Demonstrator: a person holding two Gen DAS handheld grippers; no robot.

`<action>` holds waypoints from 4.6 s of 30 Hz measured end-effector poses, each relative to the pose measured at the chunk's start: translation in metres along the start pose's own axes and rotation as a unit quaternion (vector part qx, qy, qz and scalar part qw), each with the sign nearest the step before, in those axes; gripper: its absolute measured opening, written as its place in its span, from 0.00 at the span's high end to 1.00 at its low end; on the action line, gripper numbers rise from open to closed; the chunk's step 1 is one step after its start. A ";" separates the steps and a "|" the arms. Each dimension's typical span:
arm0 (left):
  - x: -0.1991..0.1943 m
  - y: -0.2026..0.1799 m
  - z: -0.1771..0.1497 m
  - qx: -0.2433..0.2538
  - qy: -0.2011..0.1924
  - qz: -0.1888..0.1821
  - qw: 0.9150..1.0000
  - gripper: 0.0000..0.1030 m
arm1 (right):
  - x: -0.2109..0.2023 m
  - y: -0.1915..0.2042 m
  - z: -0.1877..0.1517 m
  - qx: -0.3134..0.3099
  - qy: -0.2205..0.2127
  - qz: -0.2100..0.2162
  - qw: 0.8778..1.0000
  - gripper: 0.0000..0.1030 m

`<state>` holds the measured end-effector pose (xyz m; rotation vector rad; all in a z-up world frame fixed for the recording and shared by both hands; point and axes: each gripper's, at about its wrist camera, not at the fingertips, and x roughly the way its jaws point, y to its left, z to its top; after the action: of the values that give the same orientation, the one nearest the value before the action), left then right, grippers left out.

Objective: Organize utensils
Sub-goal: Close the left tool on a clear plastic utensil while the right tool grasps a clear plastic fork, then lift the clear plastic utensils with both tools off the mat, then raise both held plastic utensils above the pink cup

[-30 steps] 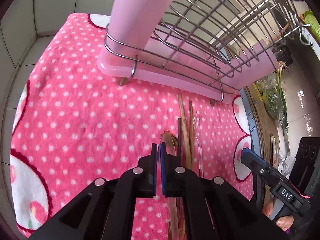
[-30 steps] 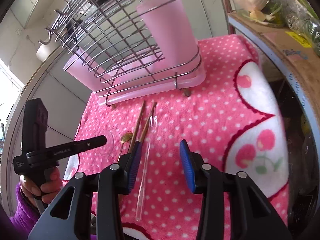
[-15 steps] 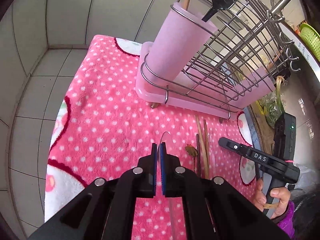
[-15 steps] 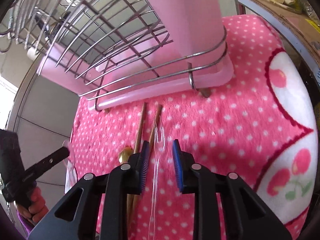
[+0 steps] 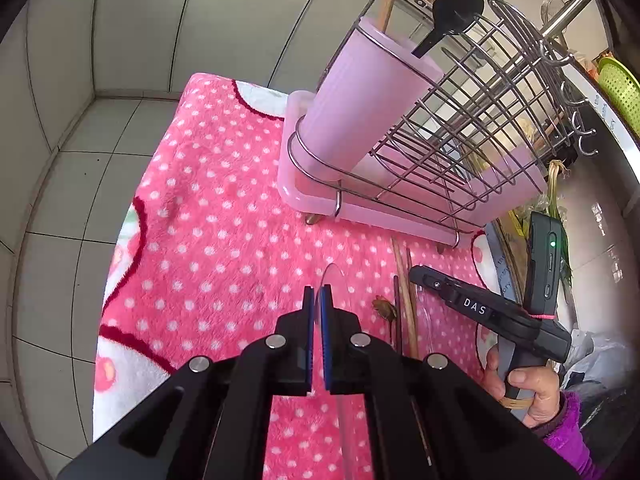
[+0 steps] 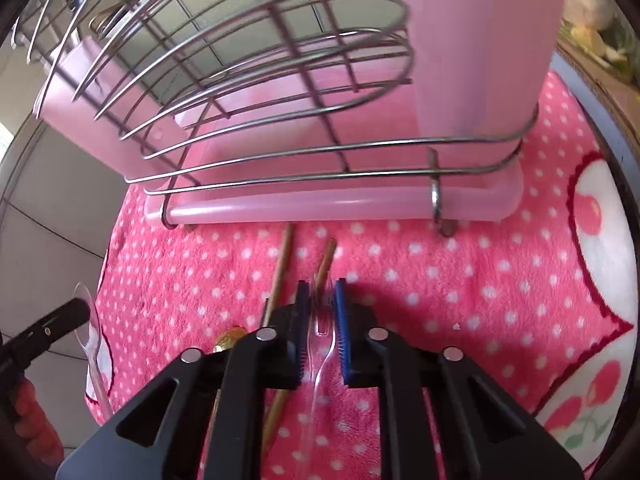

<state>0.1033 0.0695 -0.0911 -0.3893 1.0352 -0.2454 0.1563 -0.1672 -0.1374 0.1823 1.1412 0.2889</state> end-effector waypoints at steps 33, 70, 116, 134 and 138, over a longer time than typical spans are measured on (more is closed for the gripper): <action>-0.030 -0.020 0.004 0.024 -0.063 0.028 0.997 0.97 | -0.102 -0.086 -0.028 0.096 -0.132 0.014 0.986 0.88; -0.128 -0.051 -0.001 0.056 -0.232 0.013 0.971 0.97 | -0.200 -0.054 -0.042 0.015 -0.259 -0.007 0.966 0.88; -0.118 -0.034 0.011 0.050 -0.231 0.000 0.972 0.97 | -0.069 -0.139 -0.012 0.247 -0.032 0.004 0.969 0.99; -0.101 -0.021 0.019 0.037 -0.217 -0.006 0.975 0.97 | -0.032 -0.118 0.013 0.233 0.031 -0.035 0.971 0.60; -0.100 -0.015 0.019 0.030 -0.215 -0.007 0.976 0.97 | -0.028 -0.121 0.011 0.249 0.027 -0.048 0.967 0.90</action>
<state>0.0708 0.0974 0.0019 -0.3745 0.5989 -0.1925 0.1721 -0.2902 -0.1436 0.5636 1.2572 -0.0871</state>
